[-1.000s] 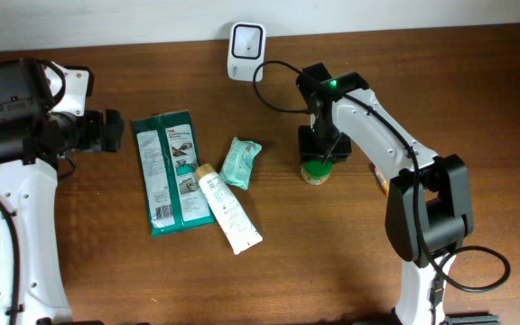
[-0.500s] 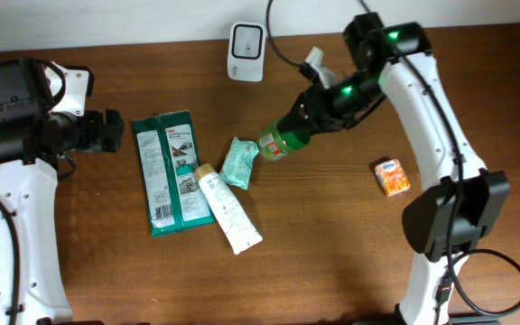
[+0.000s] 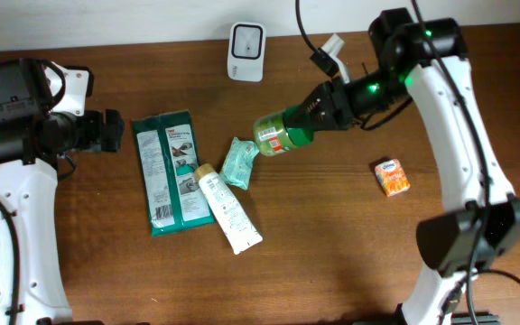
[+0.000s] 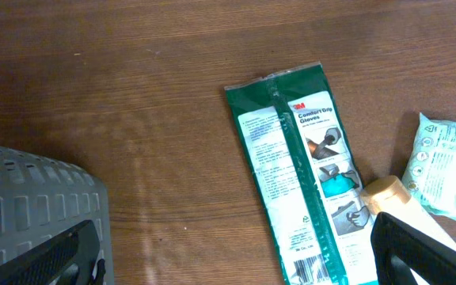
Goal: Scan the item barcode
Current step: 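Hold the green jar up in front of the barcode scanner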
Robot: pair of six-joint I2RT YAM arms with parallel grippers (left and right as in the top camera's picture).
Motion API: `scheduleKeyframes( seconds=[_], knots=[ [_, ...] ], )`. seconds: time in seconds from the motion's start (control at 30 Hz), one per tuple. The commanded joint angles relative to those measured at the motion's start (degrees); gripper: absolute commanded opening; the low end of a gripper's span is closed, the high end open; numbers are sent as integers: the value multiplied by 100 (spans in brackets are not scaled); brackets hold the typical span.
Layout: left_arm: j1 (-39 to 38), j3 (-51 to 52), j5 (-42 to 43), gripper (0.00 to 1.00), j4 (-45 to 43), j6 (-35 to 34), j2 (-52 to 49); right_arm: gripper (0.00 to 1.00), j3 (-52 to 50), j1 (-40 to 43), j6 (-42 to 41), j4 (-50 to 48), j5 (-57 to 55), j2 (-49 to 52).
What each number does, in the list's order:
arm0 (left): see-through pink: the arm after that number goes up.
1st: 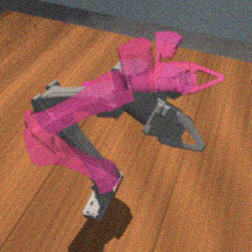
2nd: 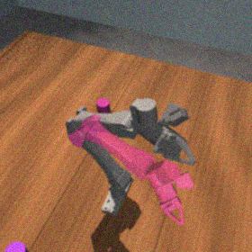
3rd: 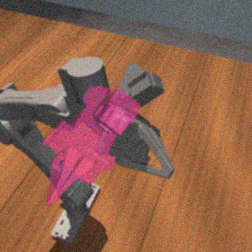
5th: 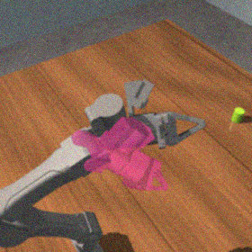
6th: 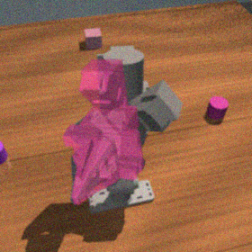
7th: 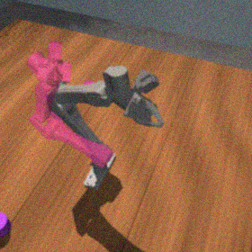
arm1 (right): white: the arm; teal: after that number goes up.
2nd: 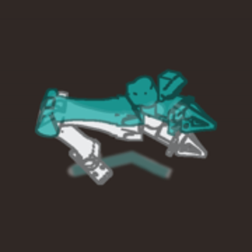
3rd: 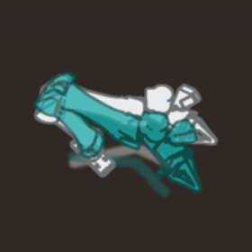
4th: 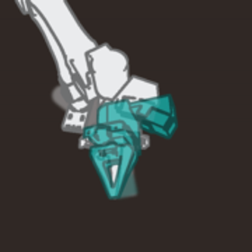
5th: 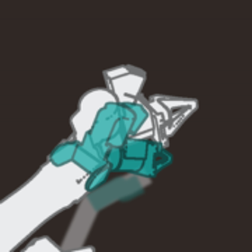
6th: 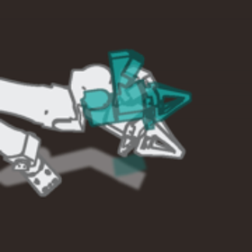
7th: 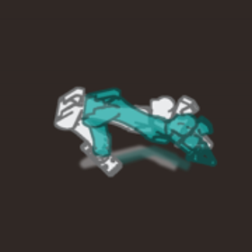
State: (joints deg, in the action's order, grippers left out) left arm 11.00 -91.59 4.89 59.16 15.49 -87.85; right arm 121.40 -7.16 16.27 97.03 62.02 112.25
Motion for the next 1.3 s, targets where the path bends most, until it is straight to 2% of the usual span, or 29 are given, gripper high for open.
scheduleKeyframes(
  seconds=[0.0, 0.07, 0.17, 0.3, 0.4, 0.47, 0.5, 0.53, 0.63, 0.7, 0.8, 0.87, 0.93, 1.27],
  knots=[
    [15, -50, 20, 99, -7, 90, 33, 35, 142, 4, -184, 7, -382, -811],
    [15, -50, 20, 99, -7, 90, 33, 35, 142, -37, -205, -55, -791, -962],
    [15, -50, 20, 99, -4, 90, 33, 32, 140, -356, -717, -503, -2006, -1019],
    [15, -50, 20, 99, -4, 90, 33, 30, 140, -1292, -1381, -1869, -4533, -719],
    [15, -50, 20, 99, -4, 90, 33, 31, 140, -1843, -1373, -3036, -6210, -262],
    [15, -50, 20, 99, -4, 90, 33, 23, 140, -2081, -1174, -4107, -7152, 144],
    [15, -50, 20, 99, -7, 90, 33, 23, 140, -2144, -968, -4666, -7423, 345],
    [15, -50, 20, 99, -4, 90, 33, 30, 140, -2177, -793, -5169, -7593, 531],
    [15, -50, 20, 99, -7, 90, 33, 31, 140, -2157, -76, -6828, -7847, 1172],
    [15, -50, 20, 99, -7, 90, 33, 37, 140, -2116, 426, -7696, -7890, 1517],
    [15, -50, 20, 99, -4, 90, 33, 37, 140, -2020, 1499, -9193, -7923, 2074],
    [15, -50, 20, 99, -4, 90, 33, 36, 140, -1978, 2155, -9707, -7923, 2332],
    [15, -50, 20, 99, -4, 90, 33, 36, 140, -1932, 2601, -9748, -7952, 2520],
    [15, -50, 20, 99, -4, 90, 33, 34, 140, -1834, 2710, -9641, -7914, 2492]
  ],
)
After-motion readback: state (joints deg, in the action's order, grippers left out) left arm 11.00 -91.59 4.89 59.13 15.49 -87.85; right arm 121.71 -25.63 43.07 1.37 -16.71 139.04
